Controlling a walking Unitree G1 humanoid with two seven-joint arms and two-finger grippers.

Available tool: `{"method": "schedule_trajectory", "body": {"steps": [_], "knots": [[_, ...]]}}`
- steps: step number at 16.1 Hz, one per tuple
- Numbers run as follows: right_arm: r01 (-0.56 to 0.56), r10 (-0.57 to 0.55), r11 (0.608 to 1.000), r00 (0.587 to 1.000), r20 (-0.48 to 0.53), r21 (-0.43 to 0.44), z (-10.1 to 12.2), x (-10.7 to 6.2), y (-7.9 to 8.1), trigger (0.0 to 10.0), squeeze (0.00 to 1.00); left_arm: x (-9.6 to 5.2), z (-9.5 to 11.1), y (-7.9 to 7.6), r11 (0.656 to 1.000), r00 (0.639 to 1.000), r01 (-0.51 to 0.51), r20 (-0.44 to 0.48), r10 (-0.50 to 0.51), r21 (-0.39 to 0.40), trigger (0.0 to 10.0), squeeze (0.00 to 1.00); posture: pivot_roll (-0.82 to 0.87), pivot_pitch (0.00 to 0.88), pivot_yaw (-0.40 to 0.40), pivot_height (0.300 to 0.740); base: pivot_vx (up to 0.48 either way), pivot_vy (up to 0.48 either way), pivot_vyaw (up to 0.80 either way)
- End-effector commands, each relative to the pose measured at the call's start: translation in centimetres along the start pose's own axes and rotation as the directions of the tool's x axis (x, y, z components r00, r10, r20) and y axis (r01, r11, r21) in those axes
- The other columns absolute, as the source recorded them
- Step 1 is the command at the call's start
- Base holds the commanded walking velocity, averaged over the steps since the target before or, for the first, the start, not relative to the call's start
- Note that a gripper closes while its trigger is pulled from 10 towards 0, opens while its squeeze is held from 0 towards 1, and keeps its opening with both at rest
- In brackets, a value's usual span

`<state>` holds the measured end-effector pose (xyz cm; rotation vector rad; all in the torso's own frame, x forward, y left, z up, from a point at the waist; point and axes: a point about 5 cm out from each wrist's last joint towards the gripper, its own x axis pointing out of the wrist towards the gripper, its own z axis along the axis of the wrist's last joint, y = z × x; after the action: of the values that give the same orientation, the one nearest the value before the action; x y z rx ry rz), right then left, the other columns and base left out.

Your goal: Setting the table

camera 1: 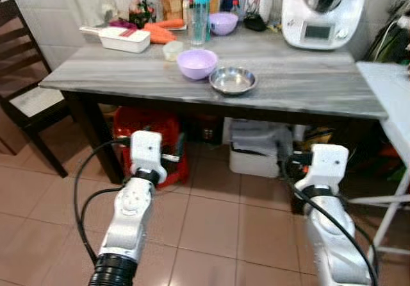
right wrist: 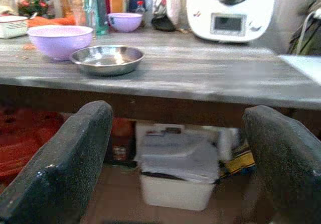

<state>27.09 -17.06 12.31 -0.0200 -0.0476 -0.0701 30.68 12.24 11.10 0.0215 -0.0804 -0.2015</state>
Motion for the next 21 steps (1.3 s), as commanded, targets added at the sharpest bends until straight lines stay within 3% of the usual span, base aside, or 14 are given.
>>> {"method": "schedule_trajectory", "body": {"steps": [1, 8, 21], "knots": [[-0.002, 0.002, 1.000, 1.000, 0.013, 0.015, 0.3, -0.2, 0.2, 10.0, 0.00, -0.1, 0.0, 1.0, 1.000, 1.000, -0.023, -0.007, 0.023, 0.010, 10.0, 0.00, -0.09, 0.000, 0.008, 0.740, 0.000, -0.352, 0.00], [0.010, -0.010, 1.000, 1.000, -0.026, 0.020, -0.7, -1.9, -0.4, 10.0, 0.00, -1.6, -0.9, 2.1, 0.999, 0.998, -0.048, -0.040, 0.049, 0.019, 10.0, 0.00, -0.09, 0.000, 0.000, 0.740, 0.000, -0.357, 0.00], [-0.008, 0.008, 1.000, 1.000, -0.009, -0.024, -0.3, -1.0, -0.4, 10.0, 0.00, -0.6, -0.3, 1.5, 1.000, 0.999, -0.030, -0.021, 0.030, 0.008, 10.0, 0.00, -0.10, 0.000, 0.003, 0.740, 0.000, -0.373, 0.00]]}}
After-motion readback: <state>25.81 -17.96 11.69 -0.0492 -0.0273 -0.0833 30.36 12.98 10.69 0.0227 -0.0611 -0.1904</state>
